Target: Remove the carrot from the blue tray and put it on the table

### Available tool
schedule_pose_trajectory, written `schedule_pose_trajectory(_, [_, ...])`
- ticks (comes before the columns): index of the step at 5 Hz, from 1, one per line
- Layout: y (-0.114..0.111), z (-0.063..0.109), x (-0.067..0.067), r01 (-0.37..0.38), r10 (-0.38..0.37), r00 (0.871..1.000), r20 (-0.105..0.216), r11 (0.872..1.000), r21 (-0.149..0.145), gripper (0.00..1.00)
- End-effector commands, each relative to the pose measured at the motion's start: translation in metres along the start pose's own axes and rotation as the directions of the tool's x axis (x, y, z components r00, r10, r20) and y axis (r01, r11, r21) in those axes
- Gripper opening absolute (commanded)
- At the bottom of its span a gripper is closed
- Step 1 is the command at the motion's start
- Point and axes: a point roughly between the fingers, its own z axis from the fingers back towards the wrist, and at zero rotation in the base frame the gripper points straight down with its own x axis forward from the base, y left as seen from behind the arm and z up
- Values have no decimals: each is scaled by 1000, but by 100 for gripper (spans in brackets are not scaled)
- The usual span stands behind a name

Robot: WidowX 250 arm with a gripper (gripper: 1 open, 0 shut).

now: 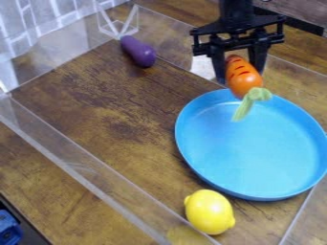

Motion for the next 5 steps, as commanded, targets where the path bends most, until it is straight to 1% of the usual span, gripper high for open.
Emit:
schedule_pose_trajectory(1, [12,49,4,24,-21,996,87,999,-40,0])
schedule_pose_trajectory(2, [37,56,2,23,-22,995,94,1000,-9,0])
schedule_pose_trajectory(3, [62,60,4,24,-26,994,105,999,20,0])
schedule_pose_trajectory(4, [87,62,-1,63,-67,992,110,997,42,0])
schedule_pose_trajectory(5, [112,58,-1,71,-79,989,127,995,65,0])
